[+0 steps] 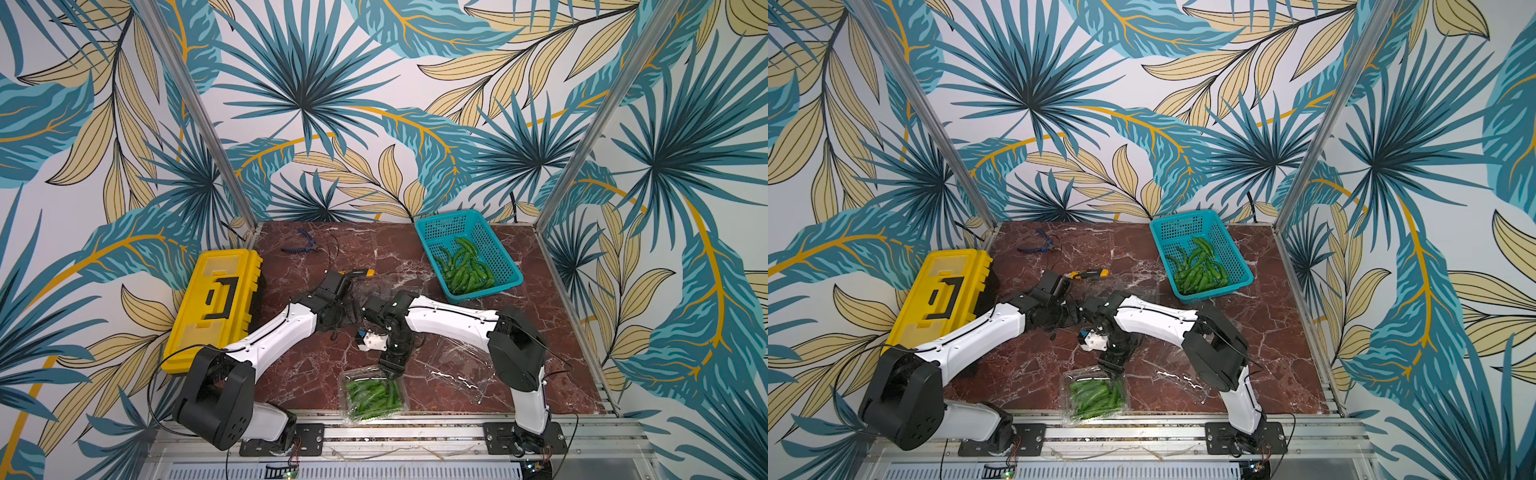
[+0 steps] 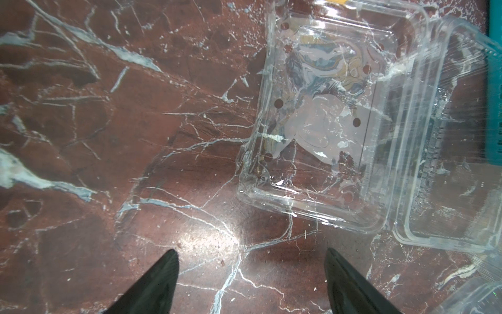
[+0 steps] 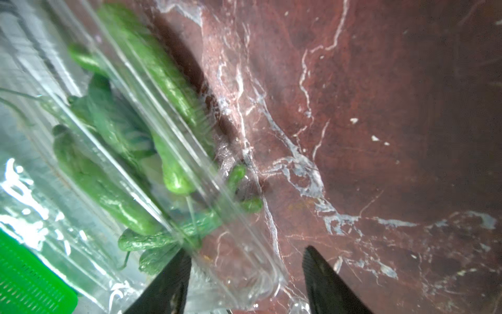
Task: Take small green peppers out of containers
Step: Move the packing box to the center of the board.
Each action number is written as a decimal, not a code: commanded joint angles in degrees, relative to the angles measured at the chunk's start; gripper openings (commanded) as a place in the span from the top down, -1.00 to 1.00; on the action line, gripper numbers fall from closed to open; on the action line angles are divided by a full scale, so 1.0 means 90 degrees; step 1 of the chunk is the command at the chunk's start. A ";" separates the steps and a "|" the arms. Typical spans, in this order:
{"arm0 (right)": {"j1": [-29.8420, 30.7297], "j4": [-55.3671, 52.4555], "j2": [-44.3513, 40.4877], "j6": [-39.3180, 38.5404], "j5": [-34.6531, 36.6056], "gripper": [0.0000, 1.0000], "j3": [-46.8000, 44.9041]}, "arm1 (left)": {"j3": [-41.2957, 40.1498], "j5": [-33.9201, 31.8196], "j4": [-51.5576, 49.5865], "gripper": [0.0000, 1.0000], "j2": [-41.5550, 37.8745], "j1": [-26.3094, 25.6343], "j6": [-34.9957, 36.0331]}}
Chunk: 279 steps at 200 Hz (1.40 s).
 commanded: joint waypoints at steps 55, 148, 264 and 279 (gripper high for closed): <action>-0.0233 0.0045 0.0142 0.0119 0.0168 0.83 -0.0215 | 0.0248 -0.0056 -0.0028 -0.71 0.0069 0.0024 0.0090; -0.1003 0.1394 -0.0029 0.0823 0.2228 0.61 0.0405 | 0.0502 0.2019 0.0805 -0.71 0.0484 -0.0097 0.0900; -0.1446 0.2136 -0.1514 0.1902 0.1594 -0.22 -0.0811 | 0.0892 0.2713 0.0787 -0.70 0.1230 -0.0528 0.1397; -0.1451 0.2147 -0.1990 0.1843 0.1166 -0.13 -0.1227 | 0.0906 0.2718 0.0746 -0.70 0.1235 -0.0550 0.1439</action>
